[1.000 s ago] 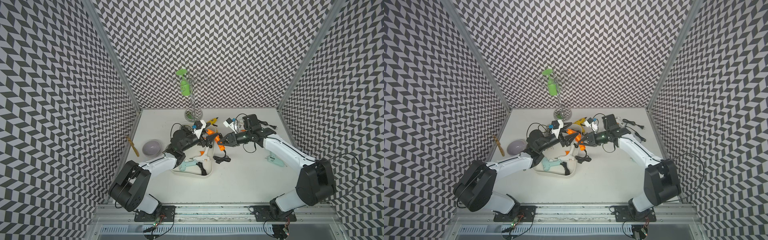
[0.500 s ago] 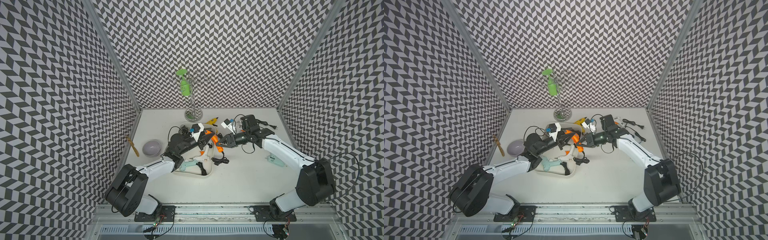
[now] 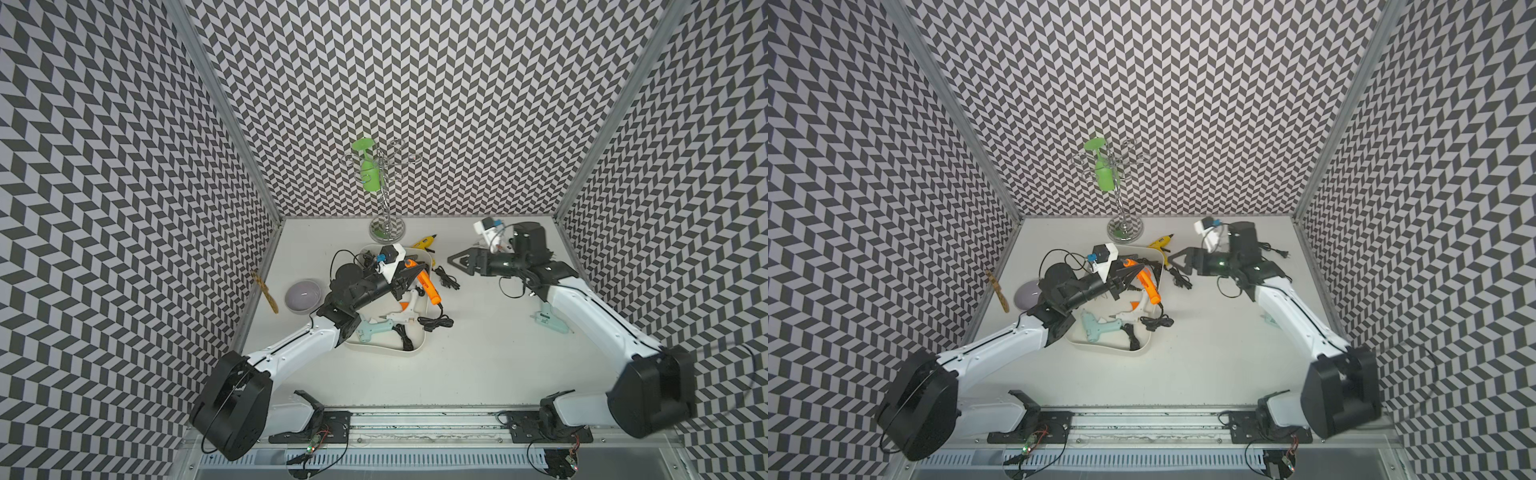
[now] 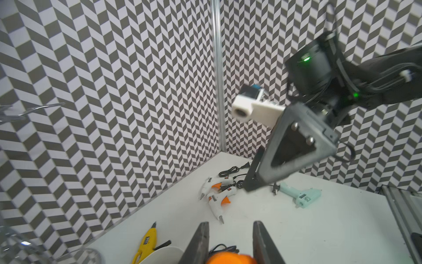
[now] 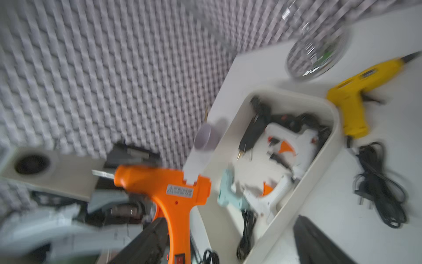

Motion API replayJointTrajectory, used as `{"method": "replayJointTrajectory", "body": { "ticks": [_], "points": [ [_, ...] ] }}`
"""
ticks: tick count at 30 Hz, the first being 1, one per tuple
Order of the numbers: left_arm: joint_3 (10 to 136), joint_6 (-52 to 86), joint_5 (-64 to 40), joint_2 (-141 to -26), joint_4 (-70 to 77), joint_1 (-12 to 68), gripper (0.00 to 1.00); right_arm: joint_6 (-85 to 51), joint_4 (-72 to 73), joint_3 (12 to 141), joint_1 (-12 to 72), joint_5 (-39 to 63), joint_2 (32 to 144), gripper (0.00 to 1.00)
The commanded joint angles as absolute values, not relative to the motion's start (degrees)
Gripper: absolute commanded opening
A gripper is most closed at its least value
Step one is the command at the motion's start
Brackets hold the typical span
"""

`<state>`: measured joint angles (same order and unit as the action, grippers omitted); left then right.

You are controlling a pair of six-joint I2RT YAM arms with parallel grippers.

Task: Put the hot melt glue gun into the storage box
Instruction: Place the hot melt adhesive gun in the storage box.

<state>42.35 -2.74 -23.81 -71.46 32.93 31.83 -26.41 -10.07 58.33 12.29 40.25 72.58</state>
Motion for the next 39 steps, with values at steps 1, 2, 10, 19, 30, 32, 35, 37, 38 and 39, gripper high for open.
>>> {"method": "replayJointTrajectory", "body": {
  "ticks": [1, 2, 10, 19, 30, 32, 35, 37, 38, 39],
  "points": [
    [48.2, -7.6, -15.4, -67.6, 16.1, 31.2, 0.04, -34.4, 6.4, 51.4, 10.1, 22.4, 62.9, 0.99],
    [49.9, -8.0, -13.2, -67.3, 12.1, 31.2, 0.04, -33.4, 5.3, 51.7, 10.0, 21.2, 63.0, 0.99],
    [61.8, 3.0, 3.2, -72.9, -12.4, 30.0, 0.05, -29.2, -3.3, 54.2, 10.0, 26.5, 73.4, 0.99],
    [63.7, 18.1, 1.0, -81.5, -24.0, 26.3, 0.07, -26.6, -4.0, 52.0, 10.0, 30.5, 76.6, 0.99],
    [63.7, 21.6, -4.9, -84.1, -38.5, 23.1, 0.07, -25.7, -0.3, 46.5, 10.1, 34.9, 77.3, 1.00],
    [62.3, 22.2, -5.6, -83.9, -40.4, 23.1, 0.08, -25.1, -0.4, 46.1, 10.1, 35.5, 77.8, 1.00],
    [60.0, 24.6, -6.2, -84.5, -42.2, 23.2, 0.08, -24.4, -0.9, 46.1, 10.0, 34.8, 78.2, 1.00],
    [59.0, 25.0, -7.2, -85.6, -43.8, 23.2, 0.08, -23.8, -1.5, 46.7, 10.0, 34.0, 78.2, 1.00],
    [58.7, 25.1, -7.5, -86.0, -44.7, 23.2, 0.07, -23.5, -2.0, 47.2, 10.0, 33.6, 78.1, 1.00],
    [58.8, 24.9, -7.4, -86.4, -46.0, 23.1, 0.07, -23.0, -2.7, 47.8, 10.0, 33.0, 78.1, 1.00]
  ]
}}
